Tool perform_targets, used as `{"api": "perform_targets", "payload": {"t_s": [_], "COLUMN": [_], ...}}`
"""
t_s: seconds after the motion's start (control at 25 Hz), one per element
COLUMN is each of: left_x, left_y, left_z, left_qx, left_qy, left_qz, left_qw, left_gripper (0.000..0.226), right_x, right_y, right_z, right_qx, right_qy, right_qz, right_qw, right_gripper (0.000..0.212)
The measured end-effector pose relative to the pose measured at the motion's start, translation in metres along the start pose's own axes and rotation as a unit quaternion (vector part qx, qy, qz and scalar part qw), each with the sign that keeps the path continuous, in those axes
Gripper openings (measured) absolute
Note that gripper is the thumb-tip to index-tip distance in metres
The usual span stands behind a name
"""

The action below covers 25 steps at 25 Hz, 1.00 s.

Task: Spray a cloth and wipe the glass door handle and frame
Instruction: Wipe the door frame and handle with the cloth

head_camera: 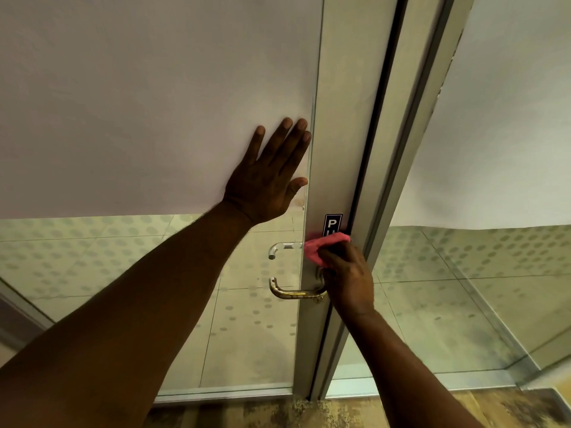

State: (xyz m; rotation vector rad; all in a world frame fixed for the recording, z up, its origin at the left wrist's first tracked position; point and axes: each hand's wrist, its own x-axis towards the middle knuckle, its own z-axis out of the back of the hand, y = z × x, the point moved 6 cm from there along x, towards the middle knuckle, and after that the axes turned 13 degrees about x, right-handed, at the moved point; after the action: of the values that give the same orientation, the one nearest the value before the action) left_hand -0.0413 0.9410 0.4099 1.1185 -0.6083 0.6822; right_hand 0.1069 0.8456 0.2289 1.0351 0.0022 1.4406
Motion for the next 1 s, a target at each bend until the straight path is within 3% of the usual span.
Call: {"api": "perform_targets", "payload": {"t_s": [0.16,0.36,0.44,0.6,0.76,1.0], "left_x": [-0.001,0.0,0.0,0.001,0.002,0.001], "left_y": [-0.001,0.0,-0.001,0.0,0.0,0.0], "left_z": [0.001,0.001,0.0,0.0,-0.001,0.003], "left_qx": [-0.002,0.002,0.003,-0.004,0.006,0.006], "left_qy": [-0.006,-0.006,-0.003,0.007,0.011,0.003], "left_qz": [0.001,0.003,0.001,0.004,0.005,0.008], "left_qw": [1.0,1.0,1.0,1.0,1.0,1.0], "left_gripper": [0.072,0.072,0.071,0.071,0.072,0.072], "right_x": [-0.004,0.022,0.021,-0.013,-0.037,-0.057], "right_y": [0.014,0.029,0.027,-0.001,-0.011,0.009], "right_z": [-0.008,0.027,0.026,0.003,-0.014,-0.037], "right_qx": [-0.065,-0.03,-0.035,-0.053,0.004,0.043], "right_qy": [0.097,-0.022,-0.011,0.083,0.139,0.16], "right_qz": [0.033,0.047,0.05,0.008,-0.056,-0.138], "right_qw": [0.993,0.998,0.998,0.995,0.989,0.977], "right_gripper": [0.059,0.06,0.059,0.055,0.05,0.069]}}
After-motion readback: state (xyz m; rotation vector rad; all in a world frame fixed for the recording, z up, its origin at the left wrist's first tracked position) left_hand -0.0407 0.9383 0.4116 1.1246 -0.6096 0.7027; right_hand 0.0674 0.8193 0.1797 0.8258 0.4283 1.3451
